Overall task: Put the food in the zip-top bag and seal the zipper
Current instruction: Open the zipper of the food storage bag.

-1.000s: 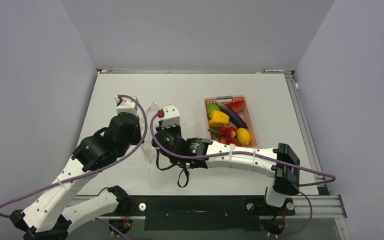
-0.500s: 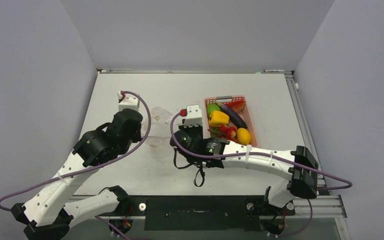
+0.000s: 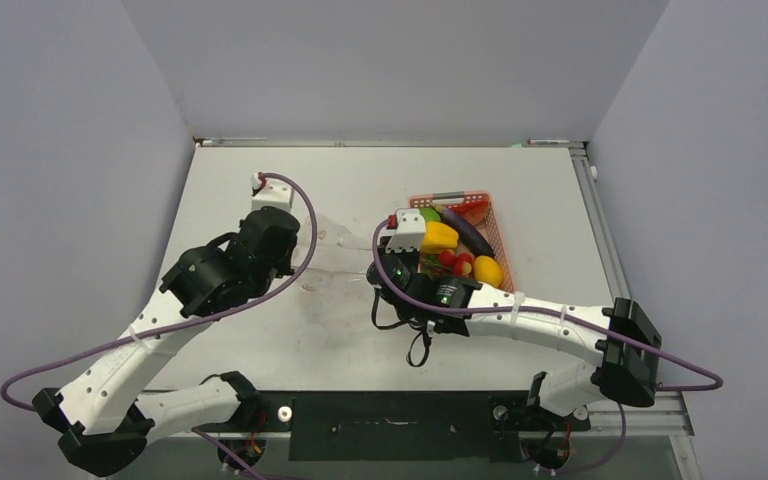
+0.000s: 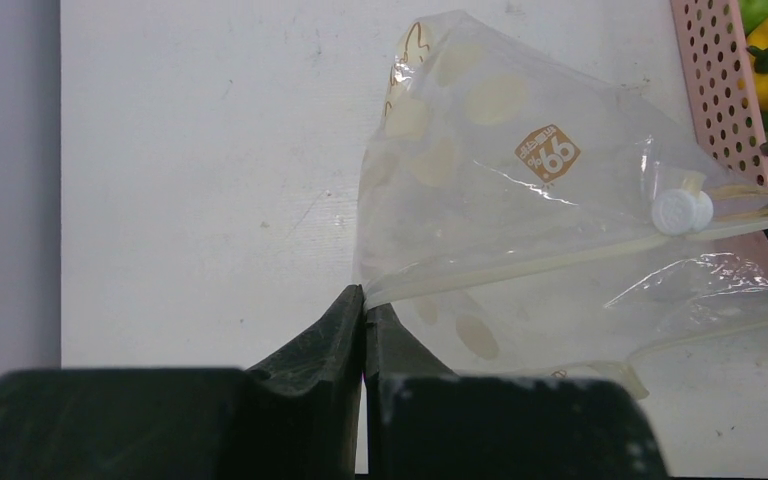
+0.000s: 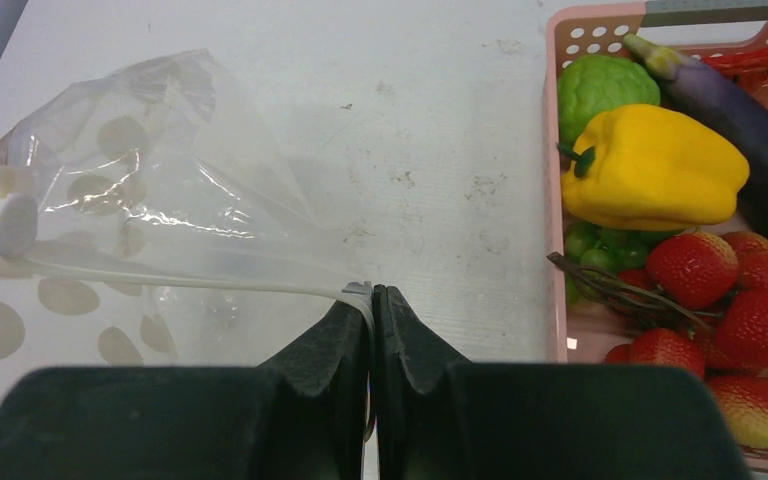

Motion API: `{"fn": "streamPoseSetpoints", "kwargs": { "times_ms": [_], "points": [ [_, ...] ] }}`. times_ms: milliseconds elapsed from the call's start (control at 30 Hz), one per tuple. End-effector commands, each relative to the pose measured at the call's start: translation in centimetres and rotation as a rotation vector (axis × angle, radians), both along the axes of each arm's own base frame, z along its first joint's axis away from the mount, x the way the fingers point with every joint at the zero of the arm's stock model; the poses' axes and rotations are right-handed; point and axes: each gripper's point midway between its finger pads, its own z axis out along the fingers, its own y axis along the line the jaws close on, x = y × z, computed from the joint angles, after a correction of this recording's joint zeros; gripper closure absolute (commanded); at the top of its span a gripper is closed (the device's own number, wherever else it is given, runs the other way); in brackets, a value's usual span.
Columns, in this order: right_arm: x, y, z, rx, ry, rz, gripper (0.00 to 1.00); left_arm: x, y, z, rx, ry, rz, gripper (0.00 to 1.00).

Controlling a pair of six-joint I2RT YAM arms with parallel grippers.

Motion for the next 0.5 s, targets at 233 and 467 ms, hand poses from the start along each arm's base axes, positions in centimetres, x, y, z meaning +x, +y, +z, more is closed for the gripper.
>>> {"fn": "streamPoseSetpoints", "kwargs": {
  "times_ms": [233, 467],
  "points": [
    [1.9, 0.7, -2.8, 0.069, 0.081, 0.033, 0.95, 1.0, 0.7, 1.0, 0.134, -0.047, 0.02, 1.0],
    [3.9, 0.9, -4.7, 0.109, 0.148, 0.084, 0.95, 2.0, -1.3, -1.5, 0.162, -0.028, -0.007, 1.0]
  ]
}}
